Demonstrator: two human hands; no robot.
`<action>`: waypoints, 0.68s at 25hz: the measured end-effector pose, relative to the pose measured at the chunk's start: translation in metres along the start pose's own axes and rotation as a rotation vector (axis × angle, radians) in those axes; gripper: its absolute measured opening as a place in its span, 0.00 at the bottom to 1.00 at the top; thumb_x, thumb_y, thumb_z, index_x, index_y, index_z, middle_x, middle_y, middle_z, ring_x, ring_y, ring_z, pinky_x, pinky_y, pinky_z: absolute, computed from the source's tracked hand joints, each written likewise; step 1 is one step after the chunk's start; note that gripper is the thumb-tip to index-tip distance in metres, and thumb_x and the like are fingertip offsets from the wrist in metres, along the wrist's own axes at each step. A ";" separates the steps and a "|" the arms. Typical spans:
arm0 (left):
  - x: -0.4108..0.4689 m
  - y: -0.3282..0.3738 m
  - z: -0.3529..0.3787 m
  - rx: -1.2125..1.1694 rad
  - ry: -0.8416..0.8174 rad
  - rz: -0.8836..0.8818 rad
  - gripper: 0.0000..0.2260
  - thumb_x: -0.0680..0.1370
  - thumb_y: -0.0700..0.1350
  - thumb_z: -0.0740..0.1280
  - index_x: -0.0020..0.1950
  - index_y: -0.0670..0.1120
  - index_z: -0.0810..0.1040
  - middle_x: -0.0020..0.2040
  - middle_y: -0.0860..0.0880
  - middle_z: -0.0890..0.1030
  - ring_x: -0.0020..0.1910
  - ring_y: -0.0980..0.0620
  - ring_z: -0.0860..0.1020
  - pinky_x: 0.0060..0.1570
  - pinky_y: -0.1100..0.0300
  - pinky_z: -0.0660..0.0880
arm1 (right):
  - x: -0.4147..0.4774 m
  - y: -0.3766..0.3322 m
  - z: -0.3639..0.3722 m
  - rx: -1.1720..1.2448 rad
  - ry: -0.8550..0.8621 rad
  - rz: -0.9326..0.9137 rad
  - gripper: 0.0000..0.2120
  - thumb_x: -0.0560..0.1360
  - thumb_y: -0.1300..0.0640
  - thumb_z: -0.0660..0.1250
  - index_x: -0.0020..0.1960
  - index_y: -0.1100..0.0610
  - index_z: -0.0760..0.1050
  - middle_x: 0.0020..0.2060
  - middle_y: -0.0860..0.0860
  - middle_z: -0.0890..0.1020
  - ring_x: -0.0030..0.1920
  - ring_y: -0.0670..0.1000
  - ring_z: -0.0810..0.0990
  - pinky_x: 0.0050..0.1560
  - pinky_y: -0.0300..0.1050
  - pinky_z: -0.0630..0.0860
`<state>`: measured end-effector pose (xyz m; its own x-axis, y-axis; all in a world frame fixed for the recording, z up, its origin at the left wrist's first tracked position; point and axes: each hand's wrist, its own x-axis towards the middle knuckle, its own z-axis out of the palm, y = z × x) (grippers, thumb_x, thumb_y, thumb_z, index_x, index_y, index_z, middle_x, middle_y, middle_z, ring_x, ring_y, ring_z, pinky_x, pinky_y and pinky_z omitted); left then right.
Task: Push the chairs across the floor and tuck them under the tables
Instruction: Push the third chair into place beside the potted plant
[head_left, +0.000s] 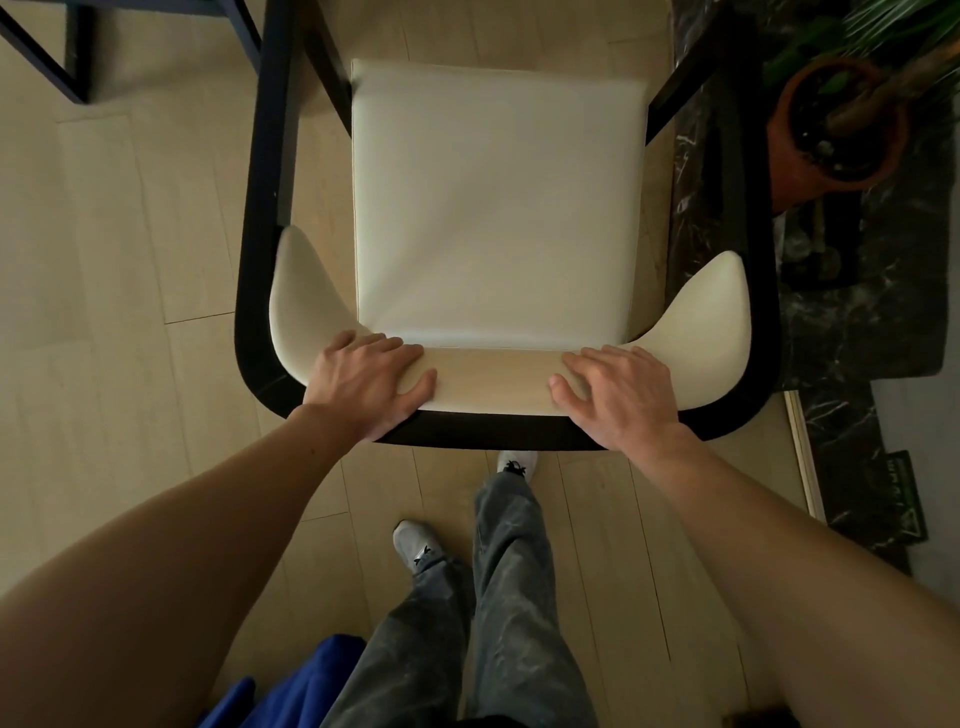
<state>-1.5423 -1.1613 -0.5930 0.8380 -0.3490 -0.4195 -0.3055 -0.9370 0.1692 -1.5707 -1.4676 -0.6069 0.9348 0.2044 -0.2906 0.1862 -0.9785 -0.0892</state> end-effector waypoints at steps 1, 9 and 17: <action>0.002 0.000 0.001 -0.004 -0.001 -0.004 0.30 0.78 0.64 0.46 0.65 0.52 0.78 0.59 0.52 0.82 0.63 0.49 0.77 0.66 0.49 0.64 | 0.001 0.001 0.004 0.003 0.000 -0.009 0.29 0.78 0.36 0.49 0.54 0.54 0.81 0.45 0.51 0.85 0.47 0.54 0.81 0.50 0.52 0.76; 0.013 0.003 0.003 -0.025 0.023 -0.030 0.28 0.77 0.64 0.47 0.62 0.52 0.79 0.58 0.52 0.83 0.63 0.50 0.77 0.67 0.49 0.64 | 0.008 0.011 0.008 0.024 0.141 -0.035 0.25 0.77 0.39 0.54 0.51 0.54 0.83 0.44 0.51 0.86 0.46 0.55 0.83 0.45 0.50 0.79; 0.007 0.003 0.003 -0.038 0.077 -0.069 0.28 0.78 0.64 0.48 0.62 0.51 0.80 0.59 0.52 0.83 0.63 0.51 0.77 0.68 0.51 0.64 | 0.009 0.006 0.013 0.048 0.186 -0.011 0.24 0.76 0.38 0.55 0.47 0.52 0.83 0.41 0.50 0.85 0.43 0.55 0.83 0.42 0.48 0.78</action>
<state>-1.5391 -1.1669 -0.5984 0.8891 -0.2800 -0.3620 -0.2294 -0.9571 0.1769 -1.5647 -1.4712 -0.6223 0.9734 0.2015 -0.1087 0.1860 -0.9728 -0.1381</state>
